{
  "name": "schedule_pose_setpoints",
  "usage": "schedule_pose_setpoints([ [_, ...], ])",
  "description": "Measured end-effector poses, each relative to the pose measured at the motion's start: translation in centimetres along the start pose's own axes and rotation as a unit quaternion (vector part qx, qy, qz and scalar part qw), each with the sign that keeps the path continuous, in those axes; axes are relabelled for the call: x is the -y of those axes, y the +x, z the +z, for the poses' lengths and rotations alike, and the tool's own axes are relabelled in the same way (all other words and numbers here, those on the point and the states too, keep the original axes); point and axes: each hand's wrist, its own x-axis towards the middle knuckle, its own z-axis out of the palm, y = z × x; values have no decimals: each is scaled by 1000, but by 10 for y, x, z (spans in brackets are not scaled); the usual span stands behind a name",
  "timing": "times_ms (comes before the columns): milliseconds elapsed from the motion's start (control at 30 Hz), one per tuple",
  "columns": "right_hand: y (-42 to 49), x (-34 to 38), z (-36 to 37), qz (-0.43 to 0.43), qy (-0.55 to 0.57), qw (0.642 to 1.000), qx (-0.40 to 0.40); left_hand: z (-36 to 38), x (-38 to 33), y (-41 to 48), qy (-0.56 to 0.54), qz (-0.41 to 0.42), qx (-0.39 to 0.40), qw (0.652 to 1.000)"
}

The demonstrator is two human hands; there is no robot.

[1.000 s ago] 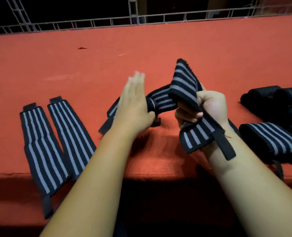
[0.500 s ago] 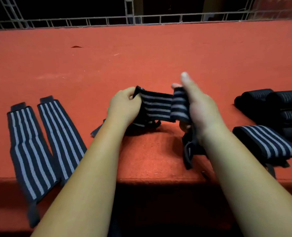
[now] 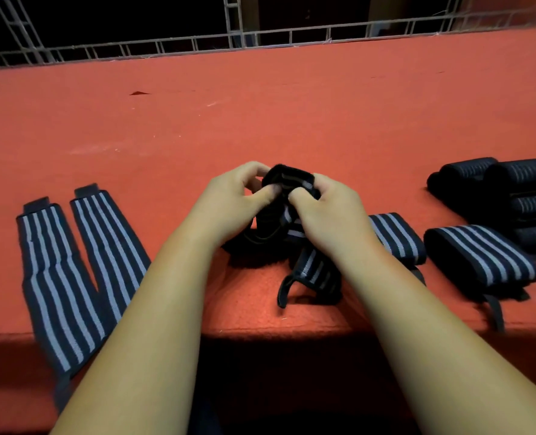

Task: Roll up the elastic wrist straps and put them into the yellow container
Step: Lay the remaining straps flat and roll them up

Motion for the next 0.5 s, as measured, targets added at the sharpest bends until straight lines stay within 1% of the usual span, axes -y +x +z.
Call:
schedule_pose_setpoints([
  [67, 0, -1, -1, 17, 33, 999, -6, -2, 1, -1, 20, 12, 31, 999],
  [133, 2, -2, -3, 49, 79, 995, -23, -1, 2, -1, 74, 37, 57, 995],
  [233, 2, -2, -5, 77, 145, 986, -43, 9, 4, 3, 133, 49, 43, 989],
  [333, -1, -1, 1, 62, 169, 981, -67, 23, 3, 7, 157, 30, 17, 987],
  [433, -1, 3, 3, 77, 214, 969, -93, 27, 2, 8, 188, 7, 22, 982],
  [467, 1, 4, 2, 83, 229, 965, -99, 27, 5, 8, 173, -8, 21, 985],
  [500, 3, 5, 0, 88, 241, 961, -102, 27, 9, 8, 133, -31, 14, 991],
])
